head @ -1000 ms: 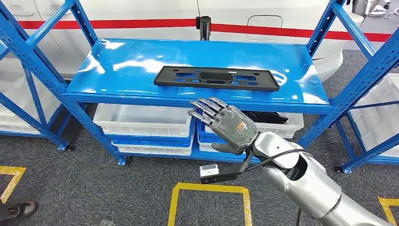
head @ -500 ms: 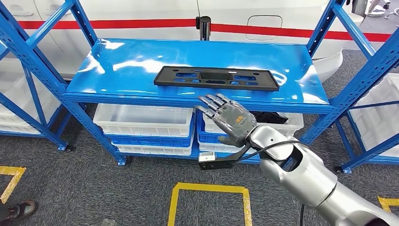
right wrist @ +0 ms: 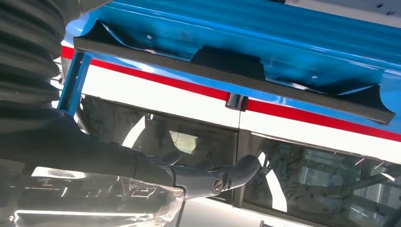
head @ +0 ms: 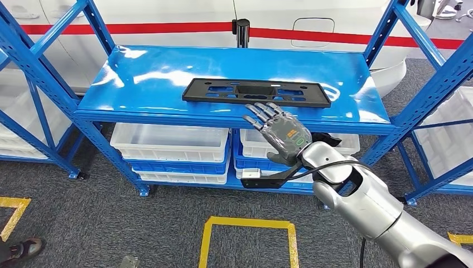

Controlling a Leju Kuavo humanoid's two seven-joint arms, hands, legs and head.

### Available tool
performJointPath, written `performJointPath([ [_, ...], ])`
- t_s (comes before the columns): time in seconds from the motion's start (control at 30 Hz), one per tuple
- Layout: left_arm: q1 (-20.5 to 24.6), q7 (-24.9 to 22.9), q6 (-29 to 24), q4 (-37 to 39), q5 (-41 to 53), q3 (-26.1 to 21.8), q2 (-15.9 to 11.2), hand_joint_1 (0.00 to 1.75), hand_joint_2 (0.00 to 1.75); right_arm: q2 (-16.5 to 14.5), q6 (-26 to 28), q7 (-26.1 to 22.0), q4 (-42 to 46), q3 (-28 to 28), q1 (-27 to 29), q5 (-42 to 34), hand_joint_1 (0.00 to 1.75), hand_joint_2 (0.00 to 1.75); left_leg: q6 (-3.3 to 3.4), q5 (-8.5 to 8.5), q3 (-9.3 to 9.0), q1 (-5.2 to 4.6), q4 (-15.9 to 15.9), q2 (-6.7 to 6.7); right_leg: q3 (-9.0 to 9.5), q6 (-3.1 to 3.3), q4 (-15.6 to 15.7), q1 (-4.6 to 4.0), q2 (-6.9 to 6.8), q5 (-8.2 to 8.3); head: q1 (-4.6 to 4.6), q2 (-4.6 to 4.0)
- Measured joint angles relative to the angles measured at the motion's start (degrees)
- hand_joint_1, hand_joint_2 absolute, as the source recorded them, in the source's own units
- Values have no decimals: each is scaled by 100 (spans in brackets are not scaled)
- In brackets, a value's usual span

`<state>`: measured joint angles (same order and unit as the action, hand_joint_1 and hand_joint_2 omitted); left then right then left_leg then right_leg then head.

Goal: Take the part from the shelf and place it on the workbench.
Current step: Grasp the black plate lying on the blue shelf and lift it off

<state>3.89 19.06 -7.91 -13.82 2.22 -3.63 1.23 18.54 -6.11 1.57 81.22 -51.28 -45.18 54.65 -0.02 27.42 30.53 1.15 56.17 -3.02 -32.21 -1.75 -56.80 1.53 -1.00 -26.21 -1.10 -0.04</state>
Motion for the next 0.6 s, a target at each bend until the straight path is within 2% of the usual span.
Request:
performJointPath([
  [0.1, 9, -1, 16, -2, 12, -2, -3, 0, 0, 13, -1, 3, 0, 20, 1, 4, 0, 175, 15, 10, 14, -2, 24, 0, 0, -4, 0, 14, 0, 2, -1, 0],
  [0.23, 10, 0, 26, -2, 12, -5, -16, 0, 0, 15, -3, 7, 1, 32, -1, 5, 0, 175, 66, 41, 43, -9, 72, 0, 1, -19, 7, 24, -1, 10, -1, 0],
  [0.37, 19, -2, 30, -9, 12, -7, -21, 0, 0, 25, -3, 9, 16, 58, -11, 10, 0, 175, 187, 15, 18, -16, -2, 4, -21, -151, -115, -15, 8, 62, 2, 0],
  [0.4, 25, -3, 35, -14, 12, -7, -17, 0, 0, 33, -3, 9, 21, 68, -22, 11, 0, 175, 222, 3, -12, -4, -29, 5, -95, -155, -231, -16, 18, 10, 8, 0],
  [0.43, 31, -4, 40, -19, 12, -7, -14, 0, 0, 43, -4, 10, 30, 78, -33, 11, 0, 175, 249, -6, -39, 12, -53, 8, -239, -133, -471, -8, 30, -101, 19, 0],
  [0.5, 39, -7, 50, -23, 14, -10, -10, 0, 0, 63, -28, 10, 52, 85, -46, 3, 0, 175, 271, -6, -44, 23, -57, 14, -637, -108, -1190, 6, 65, -378, 37, 0],
  [0.53, 37, -9, 50, -23, 16, -11, -9, 0, 0, 76, -50, 9, 62, 85, -42, -1, 0, 175, 266, 0, -49, 27, -56, 19, -828, -117, -1514, 14, 76, -480, 42, 0],
  [0.57, 35, -11, 50, -23, 18, -13, -8, 0, 0, 87, -74, 8, 69, 84, -37, -4, 0, 175, 252, 10, -60, 33, -54, 25, -933, -143, -1661, 22, 85, -502, 45, 0],
  [0.6, 32, -13, 51, -23, 21, -14, -5, 0, 0, 95, -92, 6, 76, 84, -33, -5, 0, 175, 225, 28, -83, 50, -51, 30, -924, -180, -1573, 37, 86, -423, 48, 0],
])
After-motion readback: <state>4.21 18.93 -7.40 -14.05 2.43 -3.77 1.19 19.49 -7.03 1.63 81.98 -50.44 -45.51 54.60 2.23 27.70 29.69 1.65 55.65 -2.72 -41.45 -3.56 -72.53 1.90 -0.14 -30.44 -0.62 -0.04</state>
